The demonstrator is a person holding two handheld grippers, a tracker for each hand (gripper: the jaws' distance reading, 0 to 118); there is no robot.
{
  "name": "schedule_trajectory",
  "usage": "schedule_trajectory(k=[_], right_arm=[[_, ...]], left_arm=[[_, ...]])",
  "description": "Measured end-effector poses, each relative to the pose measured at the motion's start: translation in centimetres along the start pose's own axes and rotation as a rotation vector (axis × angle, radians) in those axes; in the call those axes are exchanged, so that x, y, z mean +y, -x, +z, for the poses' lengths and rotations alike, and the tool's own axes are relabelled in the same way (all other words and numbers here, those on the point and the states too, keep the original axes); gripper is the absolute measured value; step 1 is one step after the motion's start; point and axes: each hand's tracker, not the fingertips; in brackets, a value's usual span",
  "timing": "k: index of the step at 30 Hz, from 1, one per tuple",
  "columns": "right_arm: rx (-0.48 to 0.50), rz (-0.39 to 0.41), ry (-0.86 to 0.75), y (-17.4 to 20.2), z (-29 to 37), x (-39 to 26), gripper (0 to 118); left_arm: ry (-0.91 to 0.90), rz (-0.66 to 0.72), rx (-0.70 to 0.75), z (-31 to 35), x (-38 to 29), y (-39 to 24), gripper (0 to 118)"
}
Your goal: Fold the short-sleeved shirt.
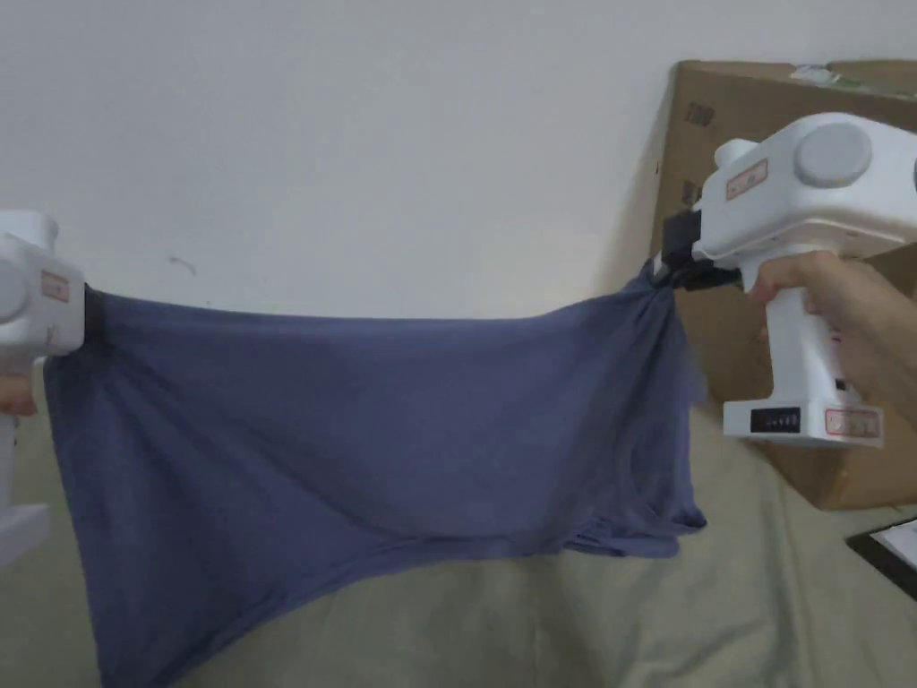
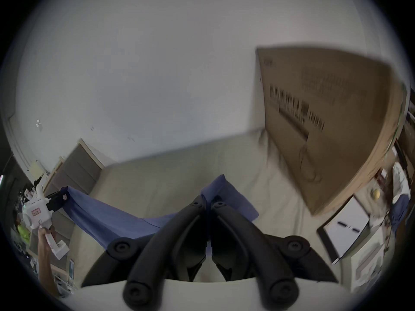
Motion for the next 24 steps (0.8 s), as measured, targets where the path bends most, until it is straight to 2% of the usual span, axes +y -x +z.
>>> schedule_trajectory(k=[6,8,11,13,16,20,24], right_arm=[[-0.034,-0.045,0.194,-2.9,-11.5,-9.3,1],[-0.055,-0.061,0.239,-3.6,-13.4,-11.9,1],[-0.004,-0.087,0.245,-4.4,-13.2,-14.3,1],[-0.017,-0.082,0.234,-4.8,-11.9,-14.7,1],[0.031,-0.131,0.176,-5.4,-7.5,-15.2,1],[0.074,-0.088,0.118,-5.0,1.2,-17.4,1],[0.102,-0.085,0.099,-5.2,9.8,-22.6,1]], left_arm=[[0.198,0.021,0.022,-8.5,-10.5,-0.7,0],[0.254,0.053,0.008,-10.0,-13.1,-0.5,0],[0.271,0.058,0.008,-9.7,-15.6,-0.5,0],[0.275,0.055,0.013,-8.5,-16.0,-0.3,0],[0.235,0.107,-0.036,-4.4,-16.1,0.4,0],[0.166,0.112,-0.062,4.3,-17.9,1.5,0],[0.139,0.118,-0.075,13.8,-21.3,3.1,0]])
